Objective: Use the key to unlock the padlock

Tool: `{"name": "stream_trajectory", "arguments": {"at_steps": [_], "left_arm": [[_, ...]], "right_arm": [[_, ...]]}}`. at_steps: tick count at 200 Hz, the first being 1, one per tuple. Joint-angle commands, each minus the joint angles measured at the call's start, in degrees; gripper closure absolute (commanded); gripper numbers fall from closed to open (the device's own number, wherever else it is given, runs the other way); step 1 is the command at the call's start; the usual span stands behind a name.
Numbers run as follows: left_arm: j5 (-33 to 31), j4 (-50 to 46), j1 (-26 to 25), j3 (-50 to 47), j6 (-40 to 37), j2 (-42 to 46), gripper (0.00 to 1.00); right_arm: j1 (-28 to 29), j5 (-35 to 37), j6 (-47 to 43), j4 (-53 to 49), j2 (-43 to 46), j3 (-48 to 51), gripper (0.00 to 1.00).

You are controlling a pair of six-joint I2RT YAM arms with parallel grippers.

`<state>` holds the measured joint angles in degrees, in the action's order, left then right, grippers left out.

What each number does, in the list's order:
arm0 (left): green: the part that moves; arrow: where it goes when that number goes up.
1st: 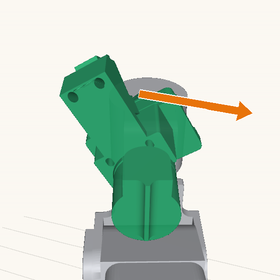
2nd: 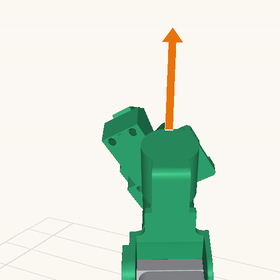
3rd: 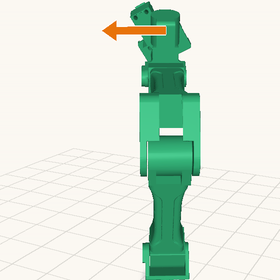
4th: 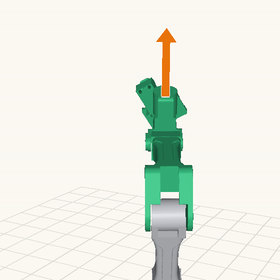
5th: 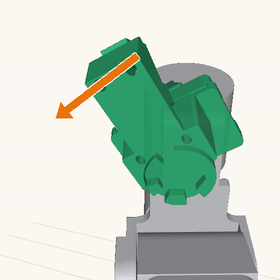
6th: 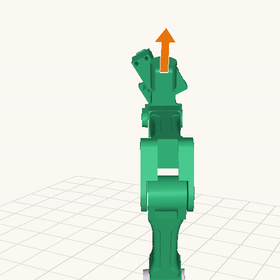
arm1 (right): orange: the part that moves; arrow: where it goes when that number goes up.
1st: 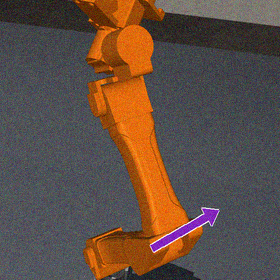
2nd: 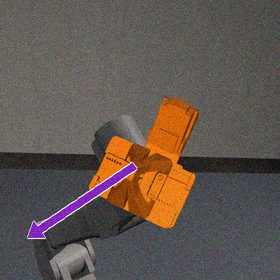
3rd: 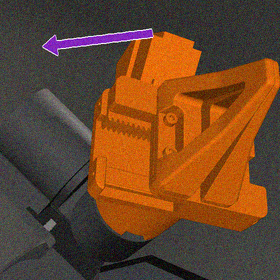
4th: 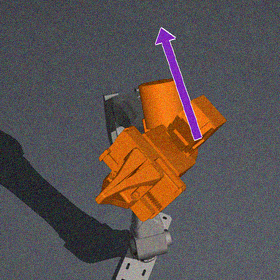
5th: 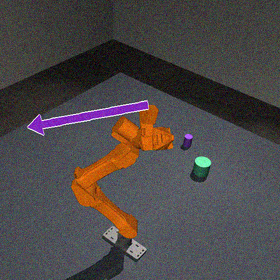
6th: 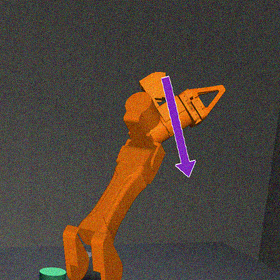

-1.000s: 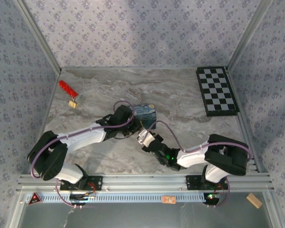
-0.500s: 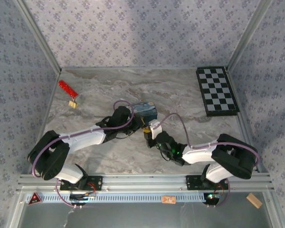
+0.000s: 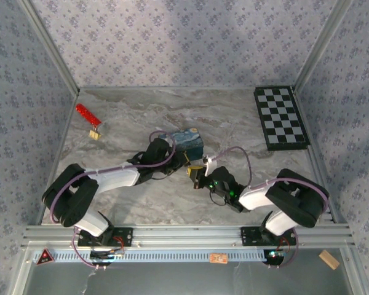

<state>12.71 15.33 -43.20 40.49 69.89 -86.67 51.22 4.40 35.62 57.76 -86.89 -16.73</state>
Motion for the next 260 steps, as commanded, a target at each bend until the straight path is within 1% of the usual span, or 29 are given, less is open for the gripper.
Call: {"name": "stream_trajectory", "arguments": {"at_steps": [1, 22, 44, 63, 78, 90, 116, 134, 144, 180, 215, 235, 252, 260], "left_arm": [[1.6, 1.6, 0.7, -0.2, -1.3, 0.5, 1.00], [1.4, 1.2, 0.9, -0.3, -1.3, 0.4, 1.00], [1.4, 0.8, 1.3, -0.5, -1.4, 0.4, 1.00], [1.4, 0.7, 1.4, -0.5, -1.6, 0.5, 1.00], [1.5, 0.7, 1.4, -0.2, -1.8, 0.4, 1.00], [1.5, 0.7, 1.4, -0.2, -1.9, 0.5, 1.00], [1.6, 1.3, 1.4, -0.8, -1.9, 0.8, 1.00], [2.0, 2.2, 1.4, -1.3, -2.0, 0.8, 1.00], [2.0, 2.7, 1.4, -1.5, -2.2, 0.7, 1.00], [2.1, 3.4, 1.4, -1.8, -2.9, 0.3, 1.00], [1.3, 3.0, 1.6, -1.9, -2.8, -0.8, 1.00], [1.2, 2.5, 2.2, -1.6, -2.7, -1.4, 1.00], [1.3, 1.7, 2.7, -1.1, -3.5, -1.8, 1.00], [1.4, 1.3, 2.9, -1.0, -4.1, -1.9, 1.00]], "right_arm": [[-2.7, 1.5, 4.5, 2.2, -1.4, 1.3, 1.00], [-3.4, 1.2, 4.6, 2.6, -1.8, 2.1, 0.99], [-3.8, 1.4, 4.1, 1.2, -1.1, 2.7, 0.95], [-4.5, 0.2, 4.0, 0.5, -0.8, 2.8, 0.96], [-5.1, -1.1, 4.7, 0.9, -1.4, 2.8, 0.98], [-6.1, -2.6, 6.4, 2.7, -2.5, 2.9, 1.00], [-8.6, -6.1, 12.1, 8.3, -5.9, 3.0, 1.00], [-9.3, -7.0, 15.8, 11.6, -8.0, 3.1, 1.00], [-9.4, -6.6, 17.2, 11.8, -8.7, 2.9, 1.00], [-9.8, -6.3, 19.1, 12.5, -9.7, 3.1, 1.00], [-9.8, -7.8, 19.7, 13.2, -11.1, 3.0, 1.00], [-9.4, -6.5, 14.8, 9.0, -9.3, 3.3, 0.83], [-8.7, -4.3, 9.0, 0.5, -4.8, 3.1, 0.72], [-7.8, -2.9, 5.4, -4.4, -2.0, 2.7, 0.65]]}}
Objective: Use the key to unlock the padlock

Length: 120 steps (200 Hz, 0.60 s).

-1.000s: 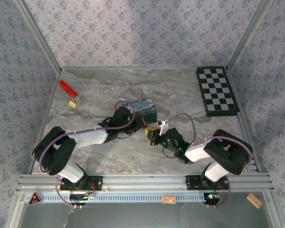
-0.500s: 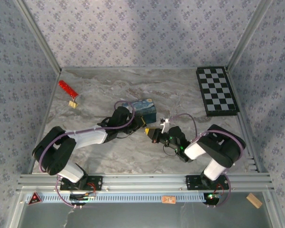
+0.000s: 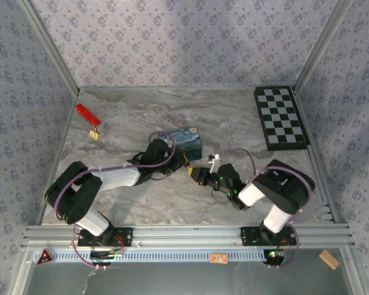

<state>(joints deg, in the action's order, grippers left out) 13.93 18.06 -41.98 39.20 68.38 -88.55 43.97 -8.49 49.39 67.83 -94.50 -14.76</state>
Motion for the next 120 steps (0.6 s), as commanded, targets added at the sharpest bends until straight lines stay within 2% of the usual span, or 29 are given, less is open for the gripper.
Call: {"name": "stream_trajectory", "arguments": {"at_steps": [1, 20, 36, 57, 74, 95, 120], "left_arm": [[0.2, -1.5, 1.7, 0.3, -2.7, -0.1, 1.00], [1.0, -3.9, 2.4, 1.0, -5.1, -0.5, 1.00], [2.2, -7.6, 3.0, 1.6, -9.2, -0.7, 1.00], [5.0, -15.8, 3.2, 3.8, -19.4, -1.4, 1.00], [4.6, -22.6, 3.1, 4.3, -29.3, -1.7, 1.00], [1.1, -27.6, 3.1, 3.3, -37.5, -2.0, 1.00], [-4.7, -30.8, 2.7, 3.4, -40.9, -0.8, 1.00]], "right_arm": [[-0.6, 10.0, -8.4, -14.5, 5.6, 0.7, 0.65], [0.9, 15.0, -13.8, -25.1, 12.7, -0.5, 0.53], [1.1, 18.3, -17.7, -32.3, 17.7, -1.4, 0.47], [0.9, 20.3, -21.1, -38.9, 22.4, -2.8, 0.46], [-0.1, 20.0, -21.7, -40.5, 24.4, -3.1, 0.46], [-0.7, 19.7, -21.5, -41.4, 25.6, -3.5, 0.45], [-1.0, 19.4, -20.8, -41.4, 26.1, -3.8, 0.45]]}}
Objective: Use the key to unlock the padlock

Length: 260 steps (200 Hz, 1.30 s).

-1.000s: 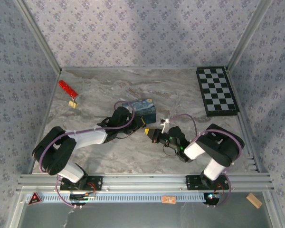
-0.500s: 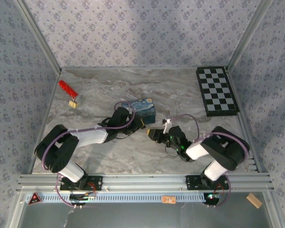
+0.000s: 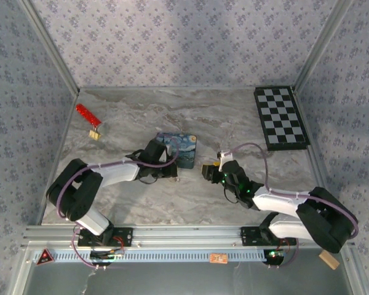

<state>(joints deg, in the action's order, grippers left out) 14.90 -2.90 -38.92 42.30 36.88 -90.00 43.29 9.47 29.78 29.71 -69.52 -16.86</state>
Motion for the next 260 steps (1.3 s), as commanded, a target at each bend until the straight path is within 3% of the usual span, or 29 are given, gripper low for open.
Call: {"name": "stream_trajectory", "arguments": {"at_steps": [1, 29, 68, 102, 131, 145, 168, 214, 260], "left_arm": [[-5.9, -9.9, -0.5, 0.4, -9.5, 0.7, 1.00], [-13.2, -11.2, -0.9, -0.2, -10.7, 2.9, 0.97], [-18.8, -10.8, -1.8, -3.8, -10.5, 8.3, 0.66], [-19.3, -8.0, -1.2, -9.7, -9.6, 23.0, 0.42], [-20.0, -10.9, 2.5, -11.4, -9.0, 36.1, 0.19], [-16.6, -11.5, 6.7, -10.9, -8.2, 38.1, 0.14], [-14.9, -13.6, 12.2, -7.2, -6.6, 35.0, 0.13], [-12.5, -14.0, 17.5, 3.9, -4.7, 20.0, 0.12], [-7.3, -11.5, 19.5, 10.8, -3.2, 5.3, 0.14]], "right_arm": [[-0.3, 1.4, -1.1, -3.3, 1.1, -1.6, 0.46], [-0.3, 1.7, -0.7, -3.0, 1.6, -1.1, 0.46], [-0.7, 2.2, -1.1, -4.0, 3.8, -0.2, 0.45], [-1.0, 2.1, -1.7, -5.2, 5.1, -0.3, 0.45], [-0.8, 1.3, -1.2, -5.2, 4.8, -0.7, 0.45], [-0.6, 1.1, -0.1, -4.8, 4.3, -0.8, 0.45], [0.5, 0.2, 2.9, -2.8, 3.1, -1.0, 0.45], [8.2, 2.9, 11.9, 0.8, -3.7, -4.7, 0.45], [8.4, -5.1, 17.2, 6.7, -15.3, -10.3, 0.46]]}}
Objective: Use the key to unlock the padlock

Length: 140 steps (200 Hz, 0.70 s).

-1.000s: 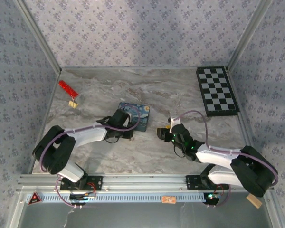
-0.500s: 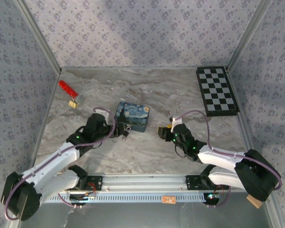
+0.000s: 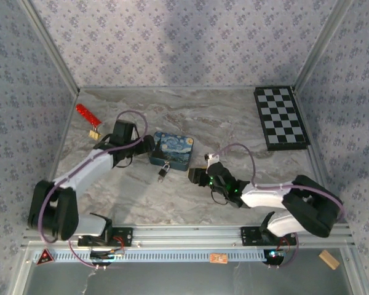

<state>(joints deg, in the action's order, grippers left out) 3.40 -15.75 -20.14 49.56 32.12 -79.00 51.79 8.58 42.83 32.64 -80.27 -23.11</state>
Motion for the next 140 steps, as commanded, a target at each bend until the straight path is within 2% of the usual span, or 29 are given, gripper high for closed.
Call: {"name": "stream_trajectory", "arguments": {"at_steps": [1, 25, 49, 76, 116, 140], "left_arm": [[4.4, 1.4, 0.7, 3.7, 1.6, -5.9, 0.14], [5.6, 2.8, 0.6, 5.2, 2.3, -10.2, 0.15], [6.2, 3.7, 0.6, 5.3, 3.1, -12.6, 0.17], [5.6, 3.3, -0.5, 4.0, 3.8, -13.4, 0.20], [4.1, 6.2, -2.6, 0.0, 7.6, -13.1, 0.22], [2.0, 7.6, -3.7, -1.6, 9.5, -12.4, 0.22]], "right_arm": [[-0.1, -4.5, 4.2, 3.7, -4.8, -4.3, 0.46], [-1.7, -9.2, 4.8, 2.6, -10.3, -8.6, 0.48], [-3.0, -9.3, 6.1, 0.6, -14.2, -11.6, 0.51], [-7.8, -13.2, 6.9, 0.3, -18.2, -14.8, 0.55], [-14.3, -16.3, 4.4, -1.1, -21.0, -18.1, 0.55], [-14.4, -17.5, 5.3, 0.8, -20.4, -16.2, 0.55]]}}
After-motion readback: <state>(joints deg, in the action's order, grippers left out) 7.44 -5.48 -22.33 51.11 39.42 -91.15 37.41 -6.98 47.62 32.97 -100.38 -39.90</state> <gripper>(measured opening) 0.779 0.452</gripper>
